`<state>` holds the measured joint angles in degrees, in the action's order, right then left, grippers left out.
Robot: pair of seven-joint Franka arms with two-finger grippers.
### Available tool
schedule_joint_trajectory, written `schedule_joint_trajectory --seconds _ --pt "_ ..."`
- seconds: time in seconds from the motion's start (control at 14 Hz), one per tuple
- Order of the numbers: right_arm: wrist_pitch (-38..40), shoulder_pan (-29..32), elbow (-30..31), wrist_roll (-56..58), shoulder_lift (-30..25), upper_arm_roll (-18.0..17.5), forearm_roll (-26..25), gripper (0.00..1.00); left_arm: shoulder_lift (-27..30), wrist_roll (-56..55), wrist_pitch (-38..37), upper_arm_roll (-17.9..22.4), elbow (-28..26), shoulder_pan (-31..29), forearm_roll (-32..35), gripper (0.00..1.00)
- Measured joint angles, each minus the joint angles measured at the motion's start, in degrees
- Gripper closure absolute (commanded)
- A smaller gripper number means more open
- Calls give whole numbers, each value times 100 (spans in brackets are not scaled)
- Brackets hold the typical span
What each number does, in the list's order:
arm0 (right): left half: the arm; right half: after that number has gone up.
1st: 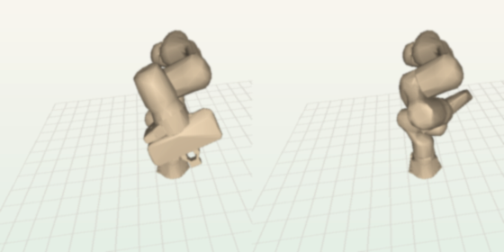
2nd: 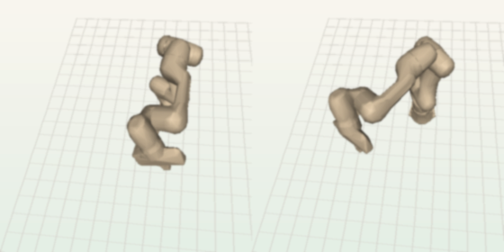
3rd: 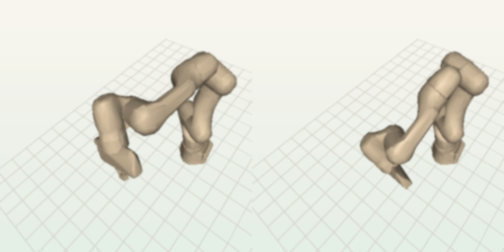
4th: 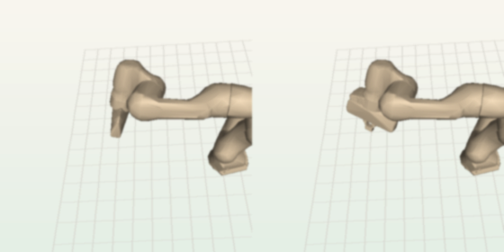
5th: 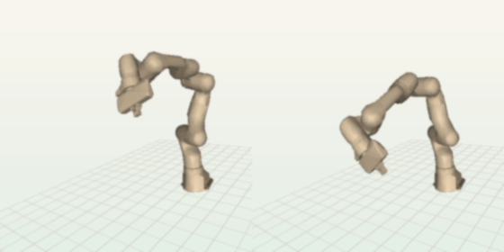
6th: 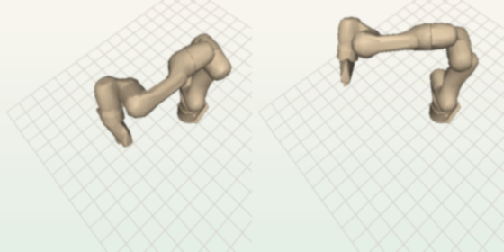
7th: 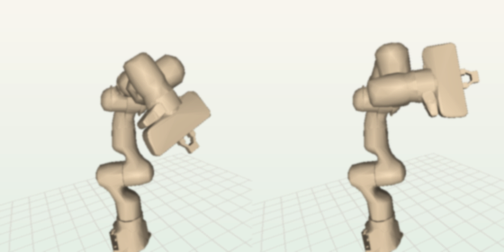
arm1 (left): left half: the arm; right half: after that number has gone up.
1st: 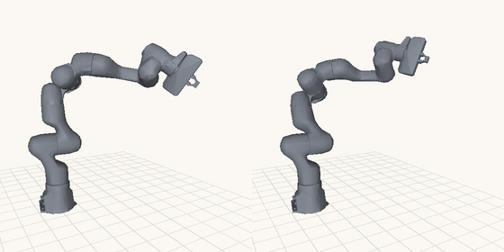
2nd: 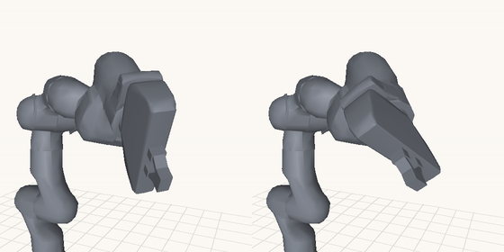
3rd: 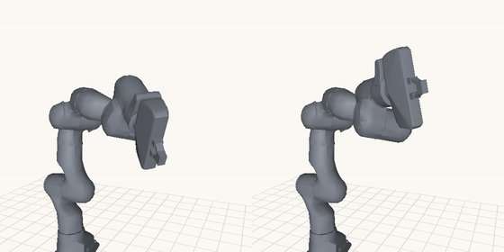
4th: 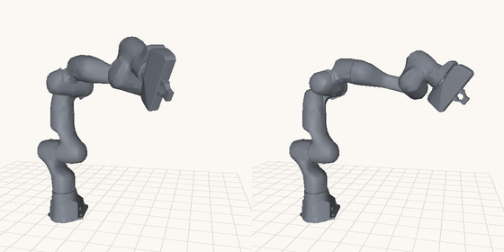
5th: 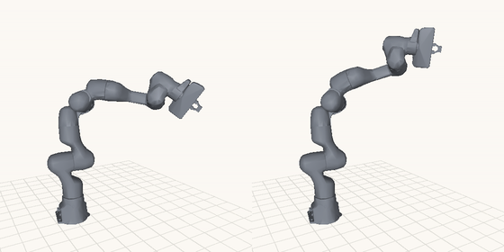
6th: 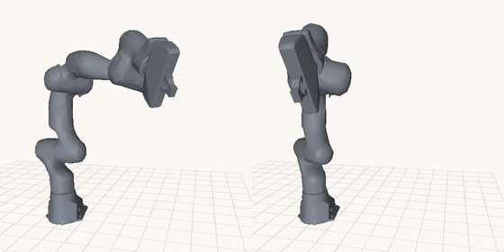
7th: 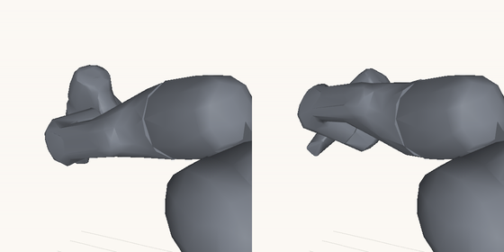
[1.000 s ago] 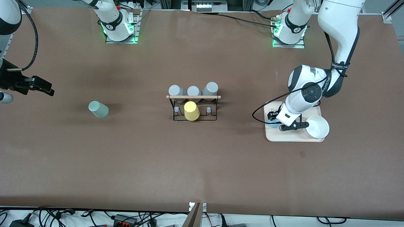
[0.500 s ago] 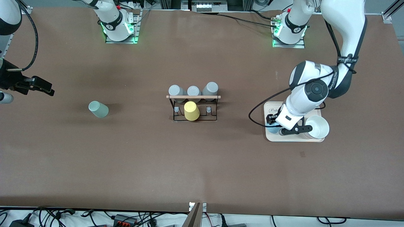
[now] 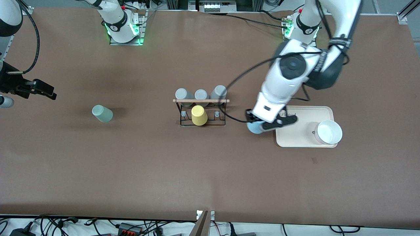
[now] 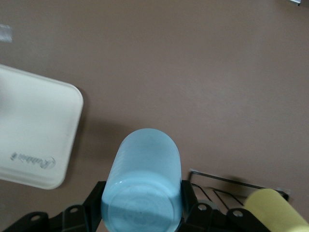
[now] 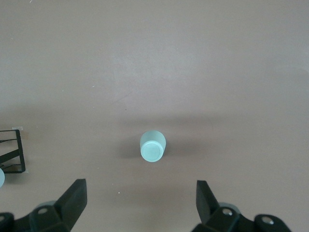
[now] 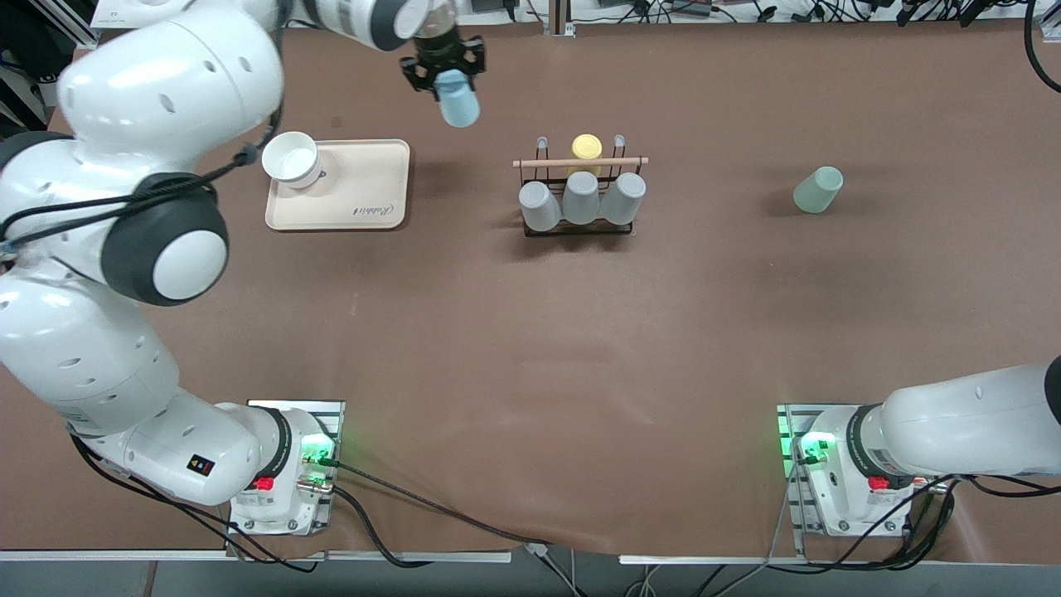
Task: Hang scattered cups on rack with three cups
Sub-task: 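Carry the light blue cup with the left gripper to the rack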
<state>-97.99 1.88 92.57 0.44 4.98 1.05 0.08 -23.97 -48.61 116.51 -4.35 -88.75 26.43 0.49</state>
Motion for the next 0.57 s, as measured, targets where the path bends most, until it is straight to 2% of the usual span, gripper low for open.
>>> schedule_joint_trajectory --seconds 0.36,0.57 --pt "3 0 0 0 0 0 0 0 -853 -1039 -172 -3 967 632 0 59" --pt "3 0 0 0 1 0 0 0 -1174 -1363 -181 -2 1420 848 0 59"
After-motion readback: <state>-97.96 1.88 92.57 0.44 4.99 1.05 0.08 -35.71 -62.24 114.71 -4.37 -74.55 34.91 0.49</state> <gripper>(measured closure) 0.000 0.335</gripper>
